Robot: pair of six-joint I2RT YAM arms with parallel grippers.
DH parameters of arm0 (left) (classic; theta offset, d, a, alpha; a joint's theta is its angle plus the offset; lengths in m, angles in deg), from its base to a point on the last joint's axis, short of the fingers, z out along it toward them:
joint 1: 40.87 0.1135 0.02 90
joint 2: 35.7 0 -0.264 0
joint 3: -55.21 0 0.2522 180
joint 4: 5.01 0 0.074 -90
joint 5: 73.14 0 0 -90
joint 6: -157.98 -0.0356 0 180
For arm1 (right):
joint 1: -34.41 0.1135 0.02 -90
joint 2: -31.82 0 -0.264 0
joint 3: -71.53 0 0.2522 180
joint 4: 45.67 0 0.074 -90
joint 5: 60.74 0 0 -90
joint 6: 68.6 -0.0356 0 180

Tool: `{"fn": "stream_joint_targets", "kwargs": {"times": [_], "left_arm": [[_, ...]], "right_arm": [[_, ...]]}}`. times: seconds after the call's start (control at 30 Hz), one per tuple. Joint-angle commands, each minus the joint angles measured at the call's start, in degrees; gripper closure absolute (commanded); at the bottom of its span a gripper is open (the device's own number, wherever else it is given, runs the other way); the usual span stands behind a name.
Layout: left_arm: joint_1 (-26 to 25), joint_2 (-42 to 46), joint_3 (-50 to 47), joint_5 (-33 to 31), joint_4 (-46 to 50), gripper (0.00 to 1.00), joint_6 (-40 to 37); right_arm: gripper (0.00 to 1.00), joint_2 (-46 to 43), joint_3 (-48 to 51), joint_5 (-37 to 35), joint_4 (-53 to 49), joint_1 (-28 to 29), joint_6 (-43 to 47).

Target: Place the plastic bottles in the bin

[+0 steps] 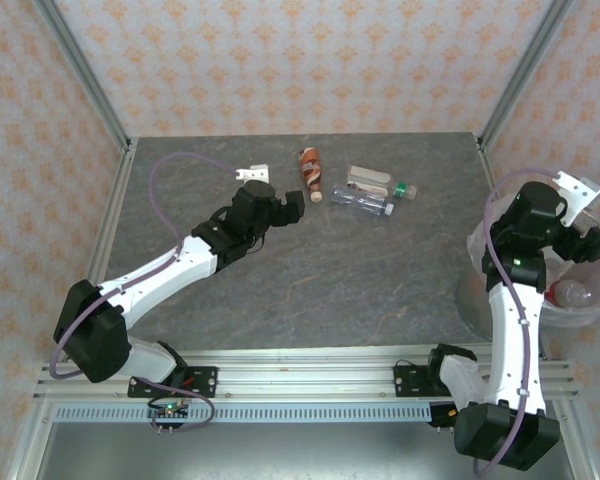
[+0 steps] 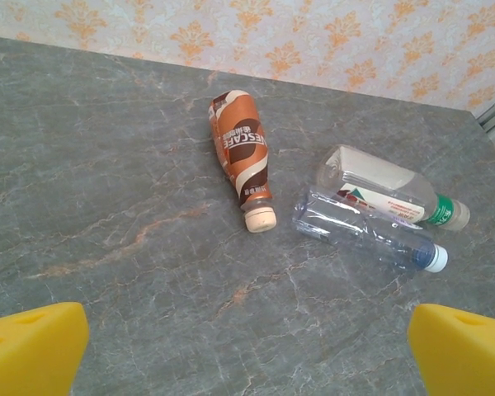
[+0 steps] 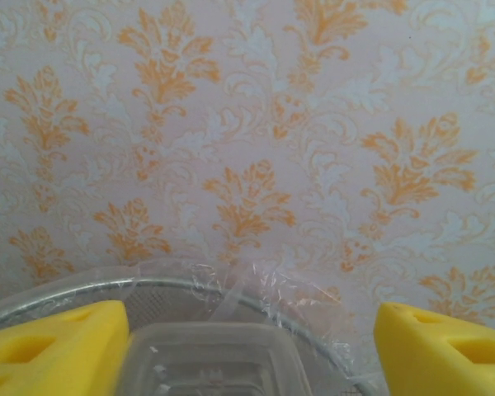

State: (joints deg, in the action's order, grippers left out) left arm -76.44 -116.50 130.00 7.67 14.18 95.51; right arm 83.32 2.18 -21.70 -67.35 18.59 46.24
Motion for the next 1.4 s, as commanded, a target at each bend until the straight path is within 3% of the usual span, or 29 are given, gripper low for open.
{"fn": "stream_joint_targets", "kwargs": {"times": [0.0, 0.23, 0.33, 0.5, 0.87, 0.97, 1.03, 1.17, 1.37], "left_arm": [[0.3, -0.9, 0.9, 0.5, 0.7, 0.00, 1.8], [0.3, -2.1, 1.6, 0.9, 0.7, 0.00, 1.9], [0.3, -2.6, 2.3, 1.0, 1.1, 0.00, 1.5], [0.3, -3.6, 3.0, 2.2, 1.4, 0.00, 1.7], [0.3, -6.4, 5.1, 2.3, 3.4, 0.00, 4.2], [0.3, -6.5, 5.8, 1.1, 5.0, 0.00, 5.0], [0.3, -6.6, 6.2, 0.1, 6.1, 0.00, 5.5], [0.4, -5.7, 5.7, -2.4, 7.7, 0.00, 6.6], [0.5, -3.8, 3.9, -5.1, 8.9, 0.00, 7.1]], "right_arm": [[0.15, 0.7, -3.5, -1.7, -5.3, -0.4, -2.8], [0.10, 1.2, -5.1, 4.0, -13.8, -0.4, -9.5], [0.01, 2.1, -5.3, 7.7, -17.6, -0.4, -11.8], [0.01, 1.5, -6.5, 13.8, -21.9, -0.4, -16.6], [0.01, -2.9, -11.5, 56.7, -23.1, 0.2, -28.1], [0.01, -1.3, -13.7, 69.5, -23.0, 1.9, -29.8], [0.01, 0.2, -14.6, 73.9, -22.8, 4.6, -30.2], [0.01, 3.8, -14.8, 74.4, -21.6, 12.5, -27.6], [0.01, 13.3, -18.1, 65.9, -25.0, 25.3, -19.3]]}}
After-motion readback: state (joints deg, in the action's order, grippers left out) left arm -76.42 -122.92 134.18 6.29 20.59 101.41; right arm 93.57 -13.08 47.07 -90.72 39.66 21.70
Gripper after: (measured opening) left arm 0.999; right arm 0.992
